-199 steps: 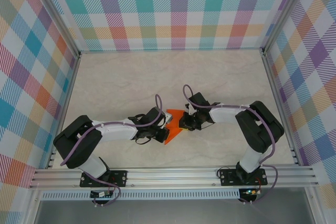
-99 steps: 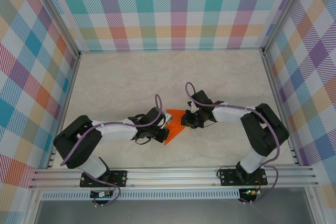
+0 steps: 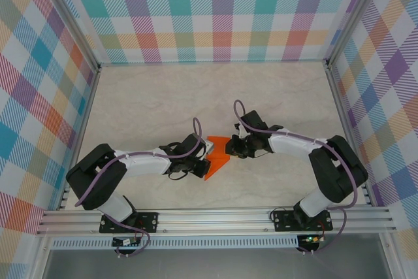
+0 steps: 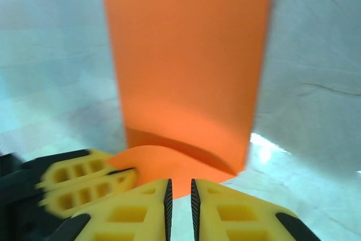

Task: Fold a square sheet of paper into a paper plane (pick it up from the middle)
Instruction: Third fold the triangle at the center of the table.

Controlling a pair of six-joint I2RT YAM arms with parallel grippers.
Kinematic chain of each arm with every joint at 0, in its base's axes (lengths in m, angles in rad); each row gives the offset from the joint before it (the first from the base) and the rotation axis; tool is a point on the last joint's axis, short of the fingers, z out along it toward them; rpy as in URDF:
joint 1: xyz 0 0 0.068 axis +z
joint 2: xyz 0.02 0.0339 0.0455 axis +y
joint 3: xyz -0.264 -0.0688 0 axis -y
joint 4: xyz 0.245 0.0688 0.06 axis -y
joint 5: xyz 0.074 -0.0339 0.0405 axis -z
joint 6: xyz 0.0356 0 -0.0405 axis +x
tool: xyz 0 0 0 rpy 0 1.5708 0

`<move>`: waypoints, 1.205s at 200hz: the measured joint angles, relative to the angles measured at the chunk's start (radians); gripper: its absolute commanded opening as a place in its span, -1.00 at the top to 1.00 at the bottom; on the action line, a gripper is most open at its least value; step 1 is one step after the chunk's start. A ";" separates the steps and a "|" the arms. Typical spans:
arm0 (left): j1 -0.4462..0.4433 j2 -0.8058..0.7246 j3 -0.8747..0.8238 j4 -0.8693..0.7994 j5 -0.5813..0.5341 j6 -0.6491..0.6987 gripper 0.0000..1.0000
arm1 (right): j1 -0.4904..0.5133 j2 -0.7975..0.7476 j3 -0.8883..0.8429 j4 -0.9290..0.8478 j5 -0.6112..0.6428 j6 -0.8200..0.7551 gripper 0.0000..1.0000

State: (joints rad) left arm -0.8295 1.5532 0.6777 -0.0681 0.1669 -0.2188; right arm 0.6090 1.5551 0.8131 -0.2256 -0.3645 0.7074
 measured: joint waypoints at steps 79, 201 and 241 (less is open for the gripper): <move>0.000 0.000 0.000 -0.001 0.000 0.000 1.00 | 0.068 0.082 0.000 0.102 -0.101 0.045 0.68; 0.000 -0.066 -0.003 -0.062 -0.057 -0.051 0.23 | 0.087 0.198 0.026 0.086 -0.060 0.037 0.73; 0.000 -0.258 -0.014 -0.101 -0.109 -0.136 0.13 | 0.087 0.198 0.029 0.079 -0.055 0.036 0.73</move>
State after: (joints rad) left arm -0.8291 1.2953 0.6632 -0.1696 0.0582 -0.3550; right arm 0.6960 1.7535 0.8425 -0.1471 -0.4194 0.7437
